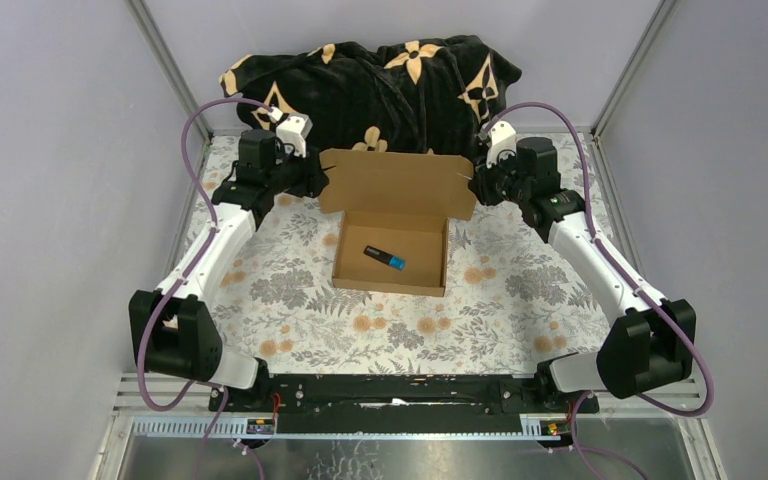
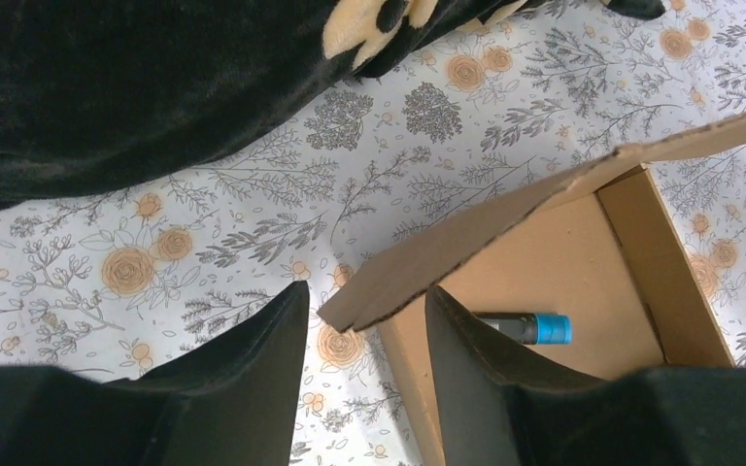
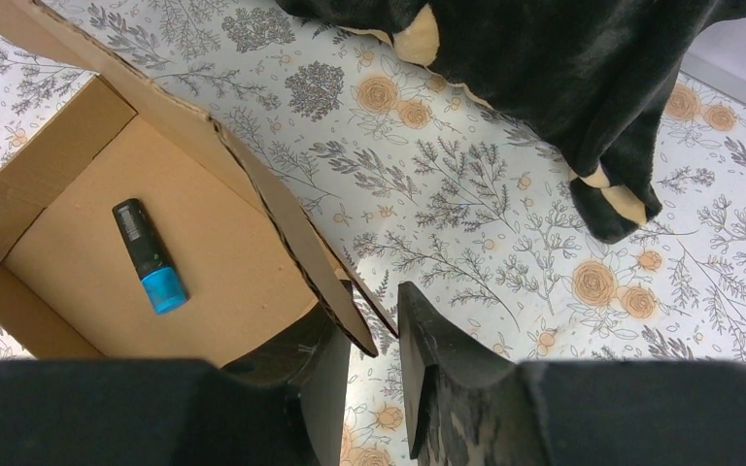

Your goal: Fold the paper box

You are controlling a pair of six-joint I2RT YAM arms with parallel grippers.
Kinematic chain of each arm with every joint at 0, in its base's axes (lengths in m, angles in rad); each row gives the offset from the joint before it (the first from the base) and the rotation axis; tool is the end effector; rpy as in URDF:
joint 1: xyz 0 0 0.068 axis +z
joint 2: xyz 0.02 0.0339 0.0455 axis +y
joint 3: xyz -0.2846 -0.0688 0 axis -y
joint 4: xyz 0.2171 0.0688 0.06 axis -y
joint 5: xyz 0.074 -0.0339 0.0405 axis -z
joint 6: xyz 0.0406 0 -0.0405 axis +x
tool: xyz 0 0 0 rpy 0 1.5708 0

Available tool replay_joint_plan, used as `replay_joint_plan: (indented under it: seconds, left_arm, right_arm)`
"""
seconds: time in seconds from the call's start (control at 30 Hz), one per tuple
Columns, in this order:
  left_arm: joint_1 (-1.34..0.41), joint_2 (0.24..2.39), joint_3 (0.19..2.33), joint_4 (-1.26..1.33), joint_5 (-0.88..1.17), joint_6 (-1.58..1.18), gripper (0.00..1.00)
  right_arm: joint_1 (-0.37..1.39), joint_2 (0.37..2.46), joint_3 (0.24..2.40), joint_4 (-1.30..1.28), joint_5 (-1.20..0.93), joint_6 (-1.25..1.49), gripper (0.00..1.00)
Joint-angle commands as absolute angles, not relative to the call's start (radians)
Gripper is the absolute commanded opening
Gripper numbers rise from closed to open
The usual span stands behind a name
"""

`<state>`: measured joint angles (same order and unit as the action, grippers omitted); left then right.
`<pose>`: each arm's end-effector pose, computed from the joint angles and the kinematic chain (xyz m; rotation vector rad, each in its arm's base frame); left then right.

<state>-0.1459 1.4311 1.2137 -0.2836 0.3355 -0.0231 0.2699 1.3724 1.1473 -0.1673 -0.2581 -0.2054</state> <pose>0.2987 -0.0574 0.3531 0.3330 2.0450 -0.4510 0.2802 0.0883 0.3592 -0.6247 1.8590 0.2955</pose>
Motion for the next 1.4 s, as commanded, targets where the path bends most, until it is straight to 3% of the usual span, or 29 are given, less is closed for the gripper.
replay_joint_plan:
  seconds: [0.0, 0.57, 0.87, 1.37]
  left_arm:
    - [-0.135, 1.444, 1.240, -0.185, 0.380, -0.006, 0.51]
    - [-0.132, 1.444, 1.250, -0.200, 0.419, -0.006, 0.30]
    - [-0.132, 1.449, 1.254, -0.206, 0.425, -0.006, 0.27]
    - [-0.132, 1.461, 1.252, -0.204, 0.449, -0.006, 0.25]
  right_arm:
    - [0.265, 1.378, 1.191, -0.141, -0.296, -0.215, 0.31]
    - [0.265, 1.383, 1.218, -0.148, -0.323, -0.215, 0.33]
    - [0.265, 1.390, 1.224, -0.142, -0.347, -0.209, 0.37]
    - [0.270, 1.444, 1.264, -0.143, -0.405, -0.175, 0.31]
